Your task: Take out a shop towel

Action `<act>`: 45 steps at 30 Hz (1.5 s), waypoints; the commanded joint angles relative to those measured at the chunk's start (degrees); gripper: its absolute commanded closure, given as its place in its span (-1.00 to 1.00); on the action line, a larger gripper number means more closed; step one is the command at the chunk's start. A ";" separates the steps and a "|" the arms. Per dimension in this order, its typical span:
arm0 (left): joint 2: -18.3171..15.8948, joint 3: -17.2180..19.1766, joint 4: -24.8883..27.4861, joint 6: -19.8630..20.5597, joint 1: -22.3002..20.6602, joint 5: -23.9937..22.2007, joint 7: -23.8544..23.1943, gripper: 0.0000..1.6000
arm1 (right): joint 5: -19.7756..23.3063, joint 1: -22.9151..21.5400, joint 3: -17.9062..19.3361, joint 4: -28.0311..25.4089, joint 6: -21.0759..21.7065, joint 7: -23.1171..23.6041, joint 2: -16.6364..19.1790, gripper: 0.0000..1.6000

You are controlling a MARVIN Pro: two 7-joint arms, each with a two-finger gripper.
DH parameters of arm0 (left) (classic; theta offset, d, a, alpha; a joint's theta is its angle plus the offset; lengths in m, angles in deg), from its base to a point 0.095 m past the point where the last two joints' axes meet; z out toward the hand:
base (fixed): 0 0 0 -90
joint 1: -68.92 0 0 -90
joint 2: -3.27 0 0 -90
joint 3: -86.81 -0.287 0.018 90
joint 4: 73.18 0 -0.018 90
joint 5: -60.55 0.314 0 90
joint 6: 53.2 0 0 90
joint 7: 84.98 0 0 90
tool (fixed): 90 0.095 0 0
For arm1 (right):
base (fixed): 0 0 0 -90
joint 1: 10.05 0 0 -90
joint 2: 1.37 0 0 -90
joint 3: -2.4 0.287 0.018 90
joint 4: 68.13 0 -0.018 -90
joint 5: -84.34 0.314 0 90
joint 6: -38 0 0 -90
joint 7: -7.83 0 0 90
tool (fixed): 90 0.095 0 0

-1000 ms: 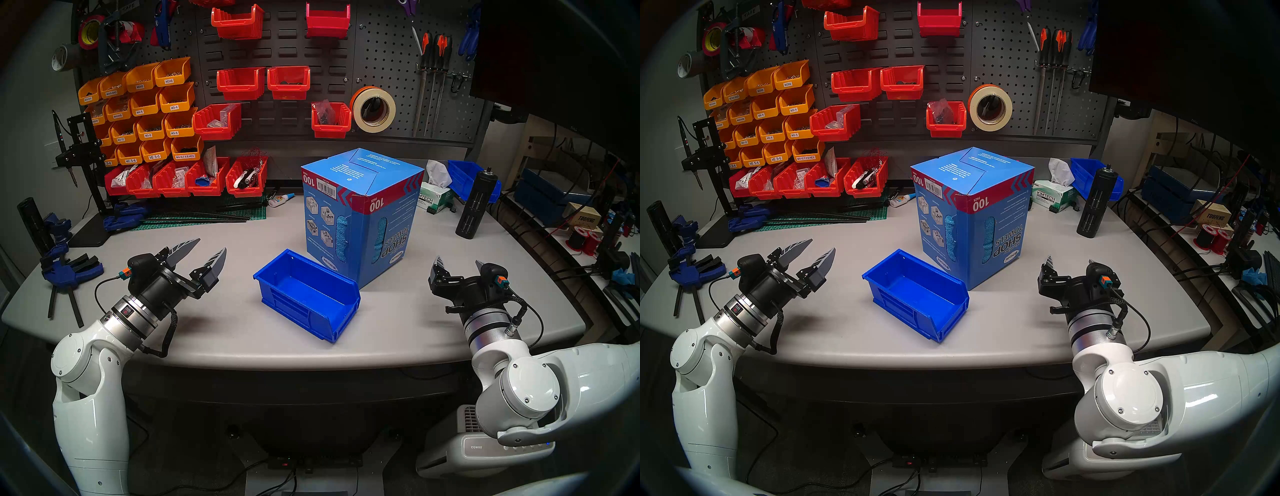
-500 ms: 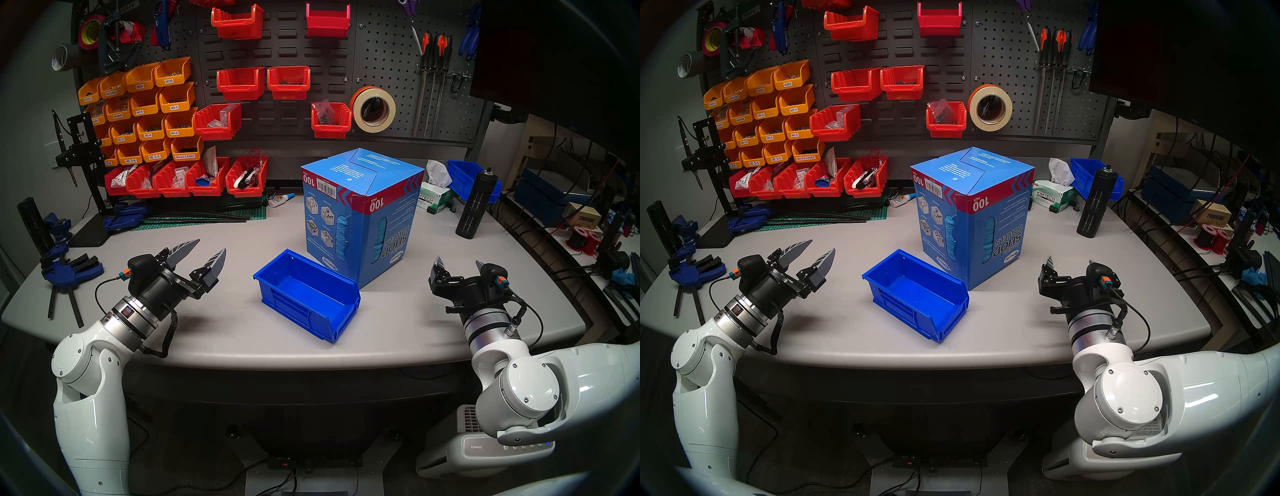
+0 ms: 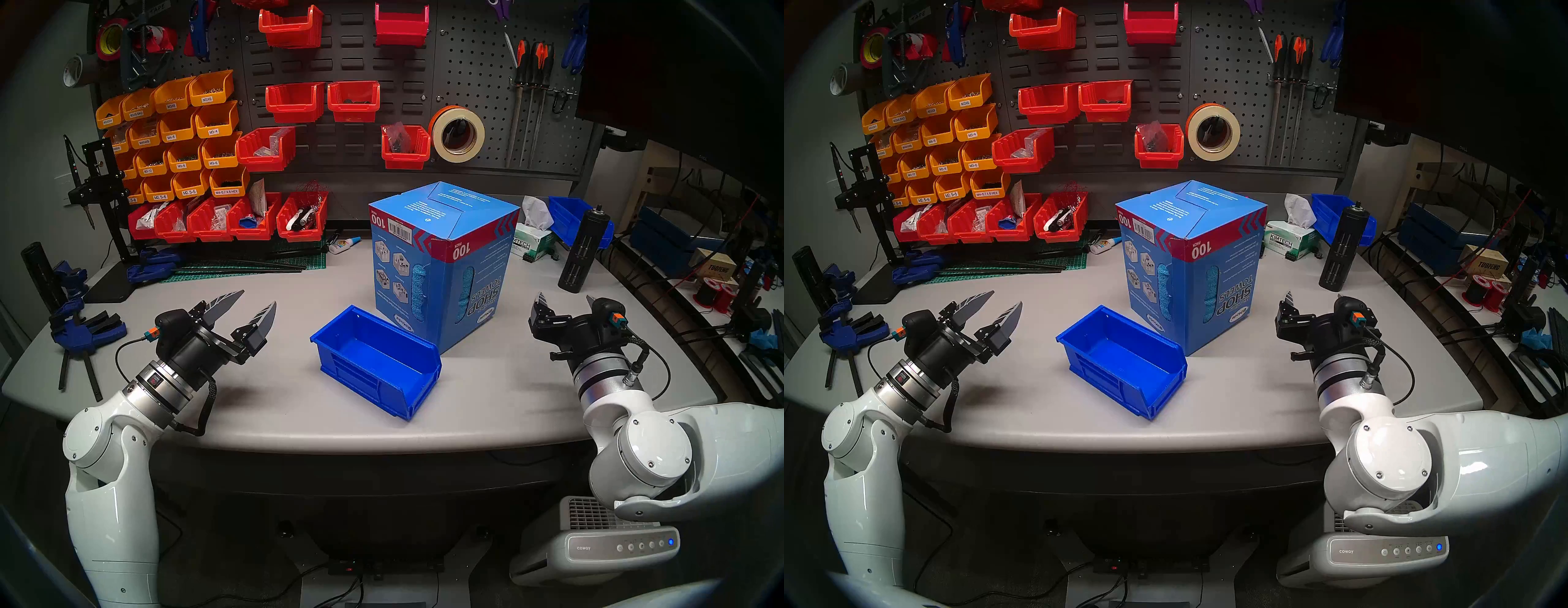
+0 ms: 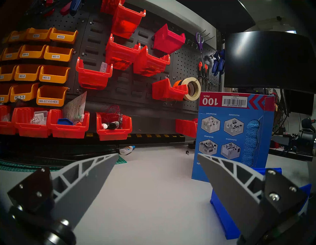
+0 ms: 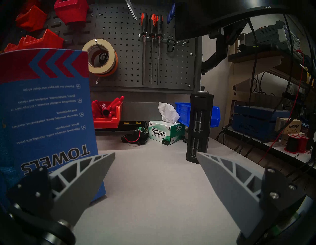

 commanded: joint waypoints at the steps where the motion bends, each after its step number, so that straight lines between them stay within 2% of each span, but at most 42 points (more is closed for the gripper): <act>1: -0.53 -0.29 2.18 -0.40 -1.20 -0.32 -0.55 -1.00 | 2.22 -5.86 4.90 -1.64 1.76 0.46 1.24 -1.00; 10: -1.22 -1.39 3.67 -0.16 -3.48 0.02 -0.25 -1.00 | 7.27 -8.15 7.57 -2.45 5.64 0.36 1.59 -1.00; 18: -1.52 -5.52 3.79 0.55 -7.96 1.76 2.75 -1.00 | 10.82 -9.58 8.98 -2.45 8.99 1.32 1.77 -1.00; 29: -1.80 -12.04 1.79 1.78 -14.45 5.94 7.81 -1.00 | 13.41 -10.44 9.83 -2.45 12.39 8.31 1.80 -1.00; 35: -4.49 -14.39 0.13 2.66 -17.04 6.80 6.04 -1.00 | 14.11 -10.94 10.31 -2.45 12.70 12.18 1.93 -1.00; 45: -6.69 -15.89 -2.28 5.47 -20.82 6.96 3.89 -1.00 | 15.25 -12.51 11.91 -2.45 12.76 14.55 1.99 -1.00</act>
